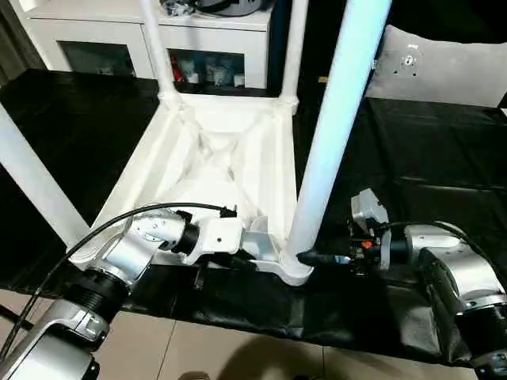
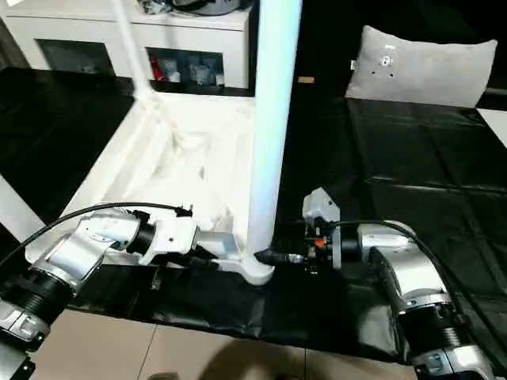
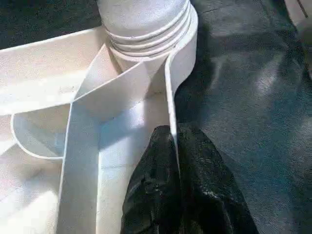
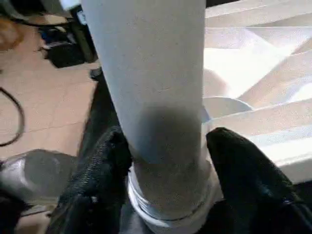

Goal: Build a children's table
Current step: Rotate leg to tighten

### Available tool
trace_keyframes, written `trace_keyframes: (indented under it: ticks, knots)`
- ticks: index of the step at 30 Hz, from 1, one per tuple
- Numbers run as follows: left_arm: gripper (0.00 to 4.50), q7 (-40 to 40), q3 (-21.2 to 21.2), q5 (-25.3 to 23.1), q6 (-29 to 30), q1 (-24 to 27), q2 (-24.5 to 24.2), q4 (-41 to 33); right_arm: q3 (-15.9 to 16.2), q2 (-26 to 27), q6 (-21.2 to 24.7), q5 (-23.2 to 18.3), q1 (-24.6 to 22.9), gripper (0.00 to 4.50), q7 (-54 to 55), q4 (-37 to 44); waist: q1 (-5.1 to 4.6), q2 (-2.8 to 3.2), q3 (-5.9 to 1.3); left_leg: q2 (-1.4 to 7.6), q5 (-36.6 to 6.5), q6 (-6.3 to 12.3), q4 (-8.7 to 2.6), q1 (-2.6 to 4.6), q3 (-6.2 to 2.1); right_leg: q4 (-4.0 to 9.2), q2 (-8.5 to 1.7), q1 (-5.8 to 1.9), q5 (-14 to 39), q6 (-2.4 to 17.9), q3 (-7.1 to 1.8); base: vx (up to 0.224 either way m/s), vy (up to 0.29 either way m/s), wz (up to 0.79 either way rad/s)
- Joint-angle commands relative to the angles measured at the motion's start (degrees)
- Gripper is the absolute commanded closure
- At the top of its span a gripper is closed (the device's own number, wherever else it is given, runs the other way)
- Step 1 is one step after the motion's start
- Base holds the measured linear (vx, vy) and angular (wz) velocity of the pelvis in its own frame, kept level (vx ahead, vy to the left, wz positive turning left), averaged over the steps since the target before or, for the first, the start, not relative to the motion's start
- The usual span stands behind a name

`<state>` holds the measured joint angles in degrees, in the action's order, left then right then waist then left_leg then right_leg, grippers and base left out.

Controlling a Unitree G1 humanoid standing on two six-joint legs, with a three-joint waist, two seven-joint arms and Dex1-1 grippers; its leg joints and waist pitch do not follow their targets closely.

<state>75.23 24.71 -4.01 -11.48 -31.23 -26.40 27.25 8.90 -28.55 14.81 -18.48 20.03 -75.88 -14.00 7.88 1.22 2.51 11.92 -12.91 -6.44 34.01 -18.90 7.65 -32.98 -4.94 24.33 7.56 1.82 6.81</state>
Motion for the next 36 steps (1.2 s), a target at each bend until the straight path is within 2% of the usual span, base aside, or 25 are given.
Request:
trace_keyframes:
  ticks: [1, 3, 4, 6, 13, 15, 16, 17, 18, 20, 21, 23, 24, 25, 26, 27, 28, 29, 30, 31, 32, 33, 34, 35, 36]
  knots:
    - [4.5, 3.7, 3.6, -1.2, -1.8, 0.8, -0.1, -0.7, 0.7, 0.3, 0.9, -1.2, 0.3, 2.05, -1.1, 1.3, -0.1, -0.18, -3.95, 0.78, -5.6, 4.3, -3.79, -1.07, 1.38, 3.31, -2.97, -4.38, 18.7, 8.4, -2.76, 0.0, 0.0, 0.0]
    - [4.5, 3.8, 3.7, -1.3, -2.1, 0.8, -0.1, -0.5, 0.8, 0.4, 0.9, -1.3, 0.3, 2.2, -1.1, 1.0, 0.11, -0.01, -3.99, 0.81, -5.7, 4.06, -3.77, -1.0, 1.37, 3.28, -2.96, -4.35, 18.6, 8.4, -2.74, 0.0, 0.0, 0.0]
    - [4.5, 4.0, 3.8, -1.2, -2.3, 0.9, -0.2, -0.5, 0.8, 0.5, 1.0, -1.3, 0.2, 2.26, -1.1, 1.0, 0.16, -0.2, -3.97, 0.79, -5.8, 3.83, -3.81, -1.06, 1.36, 3.25, -2.91, -4.44, 18.5, 8.2, -2.72, 0.0, 0.0, 0.0]
    - [4.5, 4.1, 3.9, -1.1, -2.4, 0.9, -0.3, -0.5, 0.7, 0.5, 1.3, -1.6, 0.1, 2.49, -1.2, 1.1, 0.14, -0.16, -3.95, 0.74, -6.0, 3.55, -3.85, -1.1, 1.36, 3.33, -2.93, -4.47, 19.2, 7.7, -2.65, 0.0, 0.0, 0.0]
    - [4.5, 5.1, 3.5, -0.1, -1.5, 1.2, 0.0, -0.3, 0.3, 1.3, 4.2, -4.1, -1.4, 2.56, -1.6, 3.3, 0.22, -0.11, -4.1, 0.78, -4.9, 3.6, -3.78, -1.17, 1.36, 3.06, -2.9, -4.51, 17.6, 8.0, -2.68, 0.0, 0.0, 0.0]
    - [4.5, 4.7, 2.5, 1.6, 2.2, 2.0, 0.8, -2.0, 0.3, 2.8, 6.0, -5.5, -2.8, 2.56, 0.1, 6.0, 0.21, -0.03, -4.04, 0.77, -5.1, 3.51, -3.81, -1.11, 1.43, 3.14, -2.88, -4.5, 17.6, 8.0, -2.7, 0.0, 0.0, 0.0]
    - [4.5, 3.1, 1.7, 2.2, 5.8, 2.2, 1.6, -3.2, 0.5, 4.4, 6.4, -4.7, -3.6, 2.56, 3.6, 7.1, 0.2, 0.13, -3.99, 0.91, -5.3, 3.05, -3.95, -1.17, 1.35, 3.02, -3.02, -4.6, 17.7, 8.1, -2.76, 0.0, 0.0, 0.0]
    - [4.5, 2.8, 1.6, 2.2, 6.4, 2.2, 1.8, -3.3, 0.5, 4.7, 6.3, -4.4, -3.7, 2.56, 4.3, 7.2, 0.12, 0.05, -4.01, 0.91, -5.3, 3.02, -3.93, -1.17, 1.36, 3.06, -2.99, -4.53, 17.8, 8.0, -2.76, 0.0, 0.0, 0.0]
    - [4.5, 0.8, 1.2, 1.7, 8.6, 2.1, 2.4, -3.6, 0.8, 6.0, 5.7, -2.4, -3.8, 2.56, 7.9, 6.7, -0.17, -0.01, -3.8, 0.55, -6.5, 2.73, -4.03, -1.09, 1.47, 3.6, -2.9, -4.41, 21.1, 6.9, -2.58, 0.0, 0.0, 0.0]
    - [4.5, -0.1, 0.9, 1.5, 9.5, 2.0, 2.8, -3.5, 0.9, 6.8, 5.6, -1.0, -3.7, 2.56, 10.4, 6.2, -0.39, -0.12, -3.53, 0.21, -7.8, 2.5, -4.07, -1.1, 1.53, 4.19, -2.88, -4.44, 25.3, 5.2, -2.37, 0.0, 0.0, 0.0]
    - [4.5, -1.1, 0.5, 1.7, 10.8, 1.9, 3.4, -3.6, 0.8, 8.1, 5.8, 0.8, -3.3, 2.56, 14.4, 5.4, -1.07, 0.03, -2.88, -0.25, -11.1, 1.82, -4.06, -0.61, 1.62, 5.58, -2.8, -3.83, 33.6, 2.0, -1.81, 0.0, 0.0, 0.0]
    - [4.5, -4.5, -0.6, 2.0, 15.0, 1.4, 5.4, -4.2, -0.2, 11.7, 8.0, 3.9, -1.9, 2.56, 23.7, 3.7, -1.86, 0.07, -2.58, -0.81, -13.7, 1.3, -3.64, -0.19, 1.55, 6.66, -2.64, -3.52, 39.2, -0.7, -0.85, 0.0, 0.0, 0.0]
    - [4.5, -7.3, -1.3, 1.9, 18.1, 0.9, 7.0, -4.6, -1.0, 14.1, 9.7, 5.7, -0.6, 2.57, 29.9, 2.5, -3.76, 0.13, -2.52, -1.3, -16.0, 0.63, -2.98, -0.11, 1.22, 8.14, -2.32, -3.47, 43.0, -4.3, 1.27, -0.061, 0.002, -0.11]
    - [4.5, -7.3, -1.3, 1.9, 18.1, 0.9, 7.0, -4.6, -1.0, 14.1, 9.7, 5.7, -0.6, 2.57, 29.9, 2.5, -3.76, 0.13, -2.52, -1.3, -16.0, 0.63, -2.98, -0.11, 1.22, 8.14, -2.32, -3.47, 43.0, -4.3, 1.27, -0.071, 0.024, -0.21]
    - [4.5, -9.0, -1.6, 1.5, 19.8, 0.6, 8.0, -4.9, -1.5, 15.5, 10.3, 7.0, 0.2, 2.57, 33.6, 1.8, -5.84, 1.4, -2.51, -0.68, -20.1, 1.62, -2.63, -0.17, 0.53, 10.28, -1.68, -4.6, 43.2, -8.7, 5.04, -0.071, 0.024, -0.21]
    - [4.5, -10.3, -1.9, 1.2, 21.3, 0.5, 8.8, -5.3, -2.0, 16.6, 10.9, 7.9, 0.8, 2.57, 36.9, 1.2, -6.54, 2.54, -2.47, 0.81, -23.6, 2.32, -3.45, -0.16, -0.23, 10.0, -1.96, -5.62, 40.0, -7.9, 5.79, -0.062, 0.042, -0.2]
    - [4.5, -14.4, -2.6, 0.2, 23.5, -0.2, 11.3, -4.9, -3.6, 19.5, 12.6, 10.1, 2.8, 2.57, 45.8, -1.2, -5.77, 3.88, -2.59, 6.79, -33.6, 2.85, -8.35, -3.2, -3.61, -2.23, -3.27, -9.47, 21.7, -1.8, 0.99, -0.058, -0.008, -0.16]
    - [4.5, -16.8, -2.8, -0.5, 24.2, -0.7, 12.7, -4.2, -4.4, 21.0, 12.6, 10.5, 3.7, 2.57, 49.0, -2.4, -6.33, 3.12, -2.28, 7.3, -36.3, 2.5, -9.28, -2.77, -4.11, -3.41, -3.77, -8.3, 12.2, 0.3, -1.1, -0.058, -0.008, -0.16]
    - [4.5, -18.7, -3.0, -1.0, 24.6, -1.1, 13.8, -3.7, -4.9, 22.0, 12.5, 10.7, 4.2, 2.57, 50.8, -3.2, -6.54, 1.78, -1.9, 3.93, -39.0, 1.2, -8.04, 1.11, -1.89, -0.6, -3.08, -4.91, 15.2, 2.5, -2.4, 0.0, 0.0, 0.0]
    - [4.5, -20.5, -3.1, -1.4, 24.8, -1.3, 14.9, -3.3, -4.6, 22.3, 11.6, 10.9, 4.4, 2.57, 51.0, -3.4, -6.49, 0.55, -1.35, -2.05, -28.6, -1.23, -2.53, 2.25, -0.13, 6.77, -4.55, -2.65, 47.1, -1.9, 0.16, 0.0, 0.0, 0.0]
    - [4.5, -22.4, -3.1, -2.0, 25.4, -1.6, 16.1, -3.1, -4.1, 22.6, 10.5, 11.9, 4.3, 2.57, 50.8, -3.1, -6.08, -1.06, -2.55, -2.49, -16.6, 0.73, -1.23, 0.71, 0.36, 7.05, -5.75, -3.62, 51.2, -3.7, -0.74, 0.0, 0.0, 0.0]
    - [4.5, -22.8, -3.1, -2.2, 25.5, -1.6, 16.4, -3.2, -3.8, 22.6, 10.1, 12.4, 4.1, 2.23, 50.6, -2.8, -5.72, -1.06, -2.54, -2.26, -13.8, 1.21, -1.91, -0.85, 0.04, 6.62, -5.28, -4.57, 49.9, -4.4, -0.35, 0.0, 0.0, 0.0]
    - [4.5, -22.9, -2.9, -2.5, 25.7, -1.6, 16.6, -3.3, -3.9, 22.8, 10.1, 12.1, 4.0, 2.02, 50.4, -2.5, -4.85, -0.74, -3.47, -1.57, -8.4, 1.37, -3.09, -1.81, 0.05, 5.61, -4.76, -5.19, 40.8, -3.4, -0.99, 0.0, 0.0, 0.0]
    - [4.5, -23.3, -2.7, -3.1, 25.5, -1.5, 16.7, -3.2, -4.0, 23.1, 9.9, 11.5, 3.6, 1.89, 49.6, -1.8, -4.57, -0.39, -3.69, -1.15, -6.2, 1.48, -3.5, -1.94, 0.02, 4.89, -4.31, -5.14, 34.9, -1.6, -1.25, 0.0, 0.0, 0.0]
    - [4.5, -23.5, -2.5, -3.5, 25.5, -1.4, 16.5, -3.3, -3.8, 23.0, 9.6, 11.2, 3.3, 1.82, 49.1, -1.2, -4.71, -0.11, -3.48, -0.56, -4.7, 1.64, -3.83, -1.88, 0.22, 4.13, -3.42, -4.71, 26.4, 1.8, -1.46, 0.0, 0.0, 0.0]
